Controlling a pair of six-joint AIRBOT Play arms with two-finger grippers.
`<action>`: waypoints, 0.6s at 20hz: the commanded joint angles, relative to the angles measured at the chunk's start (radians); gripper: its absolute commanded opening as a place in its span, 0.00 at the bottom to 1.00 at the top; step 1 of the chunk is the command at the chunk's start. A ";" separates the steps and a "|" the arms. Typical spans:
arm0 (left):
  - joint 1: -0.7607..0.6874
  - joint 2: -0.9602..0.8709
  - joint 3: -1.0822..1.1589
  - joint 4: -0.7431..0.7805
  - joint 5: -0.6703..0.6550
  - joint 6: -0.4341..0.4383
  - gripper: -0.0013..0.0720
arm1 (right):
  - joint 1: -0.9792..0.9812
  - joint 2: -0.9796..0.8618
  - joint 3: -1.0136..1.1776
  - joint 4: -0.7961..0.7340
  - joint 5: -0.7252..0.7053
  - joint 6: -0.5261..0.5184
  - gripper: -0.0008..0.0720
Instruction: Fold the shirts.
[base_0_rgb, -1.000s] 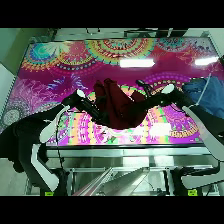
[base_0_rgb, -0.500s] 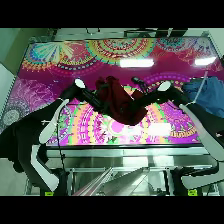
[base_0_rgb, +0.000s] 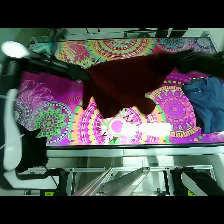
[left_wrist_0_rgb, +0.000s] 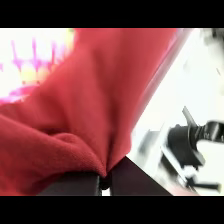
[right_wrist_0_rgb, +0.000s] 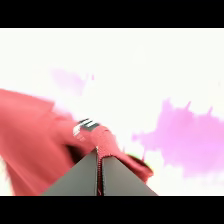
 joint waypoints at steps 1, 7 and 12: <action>0.050 0.163 0.034 0.067 0.102 0.035 0.04 | -0.048 0.163 0.002 0.010 -0.040 0.024 0.04; 0.050 0.190 -0.308 0.307 0.177 0.038 0.05 | -0.047 -0.054 -0.126 -0.206 -0.042 0.243 0.03; 0.050 0.006 -0.518 0.322 0.255 0.070 0.05 | 0.006 -0.415 -0.185 -0.199 -0.042 0.239 0.04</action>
